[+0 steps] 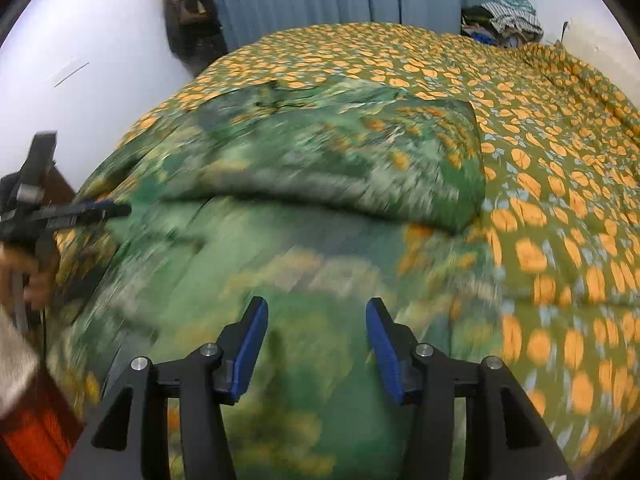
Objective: Fold large clothes
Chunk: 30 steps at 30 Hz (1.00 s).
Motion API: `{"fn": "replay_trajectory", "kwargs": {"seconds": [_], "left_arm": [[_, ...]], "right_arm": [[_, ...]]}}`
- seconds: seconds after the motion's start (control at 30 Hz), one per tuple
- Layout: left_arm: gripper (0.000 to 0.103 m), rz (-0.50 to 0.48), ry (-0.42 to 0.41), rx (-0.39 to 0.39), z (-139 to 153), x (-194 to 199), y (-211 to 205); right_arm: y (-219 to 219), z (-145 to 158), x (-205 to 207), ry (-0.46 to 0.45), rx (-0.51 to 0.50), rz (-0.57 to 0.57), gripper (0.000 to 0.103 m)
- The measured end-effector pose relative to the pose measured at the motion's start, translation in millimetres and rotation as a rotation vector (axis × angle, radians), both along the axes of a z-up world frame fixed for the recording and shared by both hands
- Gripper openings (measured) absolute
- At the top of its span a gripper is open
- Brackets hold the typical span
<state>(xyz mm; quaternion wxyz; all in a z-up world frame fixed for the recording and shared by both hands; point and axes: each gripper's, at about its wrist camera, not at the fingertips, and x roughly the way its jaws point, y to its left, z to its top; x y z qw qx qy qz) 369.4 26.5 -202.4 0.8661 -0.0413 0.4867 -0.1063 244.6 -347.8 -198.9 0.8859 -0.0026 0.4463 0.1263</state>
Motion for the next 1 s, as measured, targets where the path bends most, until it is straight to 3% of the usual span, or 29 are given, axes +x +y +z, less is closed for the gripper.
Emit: {"fn": "replay_trajectory", "kwargs": {"seconds": [0.13,0.33,0.47,0.63,0.8,0.87,0.9,0.93,1.0], "left_arm": [[0.087,0.186,-0.021,-0.055,8.4,7.7,75.5],[0.087,0.549,0.032,-0.239,-19.9,20.7,196.4],[0.086,0.685,0.046,-0.293,-40.7,29.7,241.7],[0.086,0.876,0.013,-0.455,-66.7,31.7,292.8],[0.083,0.975,-0.022,-0.561,-79.7,31.7,318.1],[0.073,0.998,-0.032,-0.591,-81.6,34.6,326.8],[0.060,1.006,-0.036,-0.606,-83.7,34.5,330.0],[0.038,1.009,-0.036,-0.615,-85.0,33.4,332.9],[0.022,1.010,-0.033,-0.632,-89.1,29.9,338.8]], "right_arm": [[16.4,-0.6,-29.0,-0.001,0.024,0.004,0.052],[47.8,0.9,-38.6,-0.008,-0.009,0.080,0.052],[64.1,8.4,-41.4,-0.032,-0.008,0.108,0.052],[75.6,3.8,-43.2,-0.004,-0.038,0.125,0.052],[83.2,0.7,-47.2,0.015,-0.062,0.133,0.052],[87.1,-2.6,-47.0,0.028,-0.073,0.138,0.052],[88.9,-3.9,-47.3,0.033,-0.076,0.139,0.052],[90.3,-5.0,-47.3,0.036,-0.076,0.141,0.052],[94.3,-6.6,-48.4,0.037,-0.070,0.148,0.052]]}}
